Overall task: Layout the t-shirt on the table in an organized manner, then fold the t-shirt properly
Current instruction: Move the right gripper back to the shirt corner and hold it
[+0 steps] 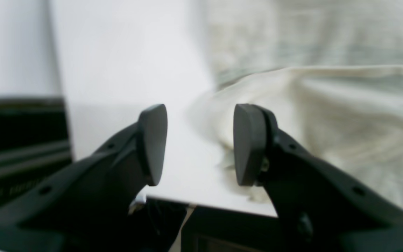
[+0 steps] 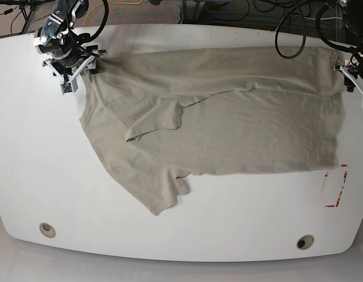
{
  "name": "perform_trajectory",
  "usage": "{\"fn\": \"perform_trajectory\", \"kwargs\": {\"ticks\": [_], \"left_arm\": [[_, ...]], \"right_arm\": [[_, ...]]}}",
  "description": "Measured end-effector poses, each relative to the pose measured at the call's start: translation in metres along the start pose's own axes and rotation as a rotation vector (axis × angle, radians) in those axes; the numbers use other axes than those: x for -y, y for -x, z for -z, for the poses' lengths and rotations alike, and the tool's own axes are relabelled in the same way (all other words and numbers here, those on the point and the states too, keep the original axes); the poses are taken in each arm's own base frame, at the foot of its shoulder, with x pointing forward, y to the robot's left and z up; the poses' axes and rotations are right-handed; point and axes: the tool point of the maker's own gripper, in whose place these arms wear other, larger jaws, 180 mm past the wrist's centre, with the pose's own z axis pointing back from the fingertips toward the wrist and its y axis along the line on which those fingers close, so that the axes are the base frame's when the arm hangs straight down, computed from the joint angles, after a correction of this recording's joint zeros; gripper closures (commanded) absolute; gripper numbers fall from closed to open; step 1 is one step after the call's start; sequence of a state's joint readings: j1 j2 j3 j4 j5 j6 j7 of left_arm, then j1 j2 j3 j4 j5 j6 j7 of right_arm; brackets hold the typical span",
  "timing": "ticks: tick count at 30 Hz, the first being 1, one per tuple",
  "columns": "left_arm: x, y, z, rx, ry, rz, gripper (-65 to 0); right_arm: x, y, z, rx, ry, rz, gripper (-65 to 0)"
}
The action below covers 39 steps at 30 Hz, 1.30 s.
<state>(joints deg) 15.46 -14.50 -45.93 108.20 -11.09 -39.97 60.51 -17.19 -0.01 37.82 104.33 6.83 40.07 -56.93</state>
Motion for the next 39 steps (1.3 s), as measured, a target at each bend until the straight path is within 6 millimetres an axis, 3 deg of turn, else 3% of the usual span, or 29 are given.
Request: {"fn": "perform_trajectory", "kwargs": {"ticks": [3, 8, 11, 19, 26, 35, 39], "left_arm": [[0.001, 0.001, 0.000, -0.003, 0.002, -0.001, -29.9], [0.006, 0.002, 0.001, -0.007, 0.018, -0.004, -40.0], [0.005, 0.013, 0.001, -0.069, 0.015, -0.003, -44.3], [0.009, 0.024, 0.002, -0.114, 0.030, -0.001, -44.7], [0.040, 0.058, 0.023, -0.212, 0.159, -0.029, -44.6], [0.055, 0.081, 0.036, -0.272, 0.229, -0.070, -44.4], [0.058, 0.078, 0.041, -0.259, 0.245, -0.066, -41.7]], "right_arm": [[-0.002, -0.001, 0.001, 0.008, -0.007, 0.004, -16.0], [-0.002, -0.001, 0.001, 0.011, -0.009, 0.005, -6.7], [-0.002, -0.002, 0.001, 0.011, -0.008, 0.005, -6.3], [-0.001, -0.002, 0.001, 0.012, -0.004, 0.002, -6.3], [-0.001, -0.002, 0.001, 0.011, -0.004, 0.002, -6.3], [-0.001, -0.001, 0.001, 0.011, -0.003, 0.002, -6.3], [-0.001, -0.002, 0.001, 0.012, -0.004, 0.002, -6.3]]}}
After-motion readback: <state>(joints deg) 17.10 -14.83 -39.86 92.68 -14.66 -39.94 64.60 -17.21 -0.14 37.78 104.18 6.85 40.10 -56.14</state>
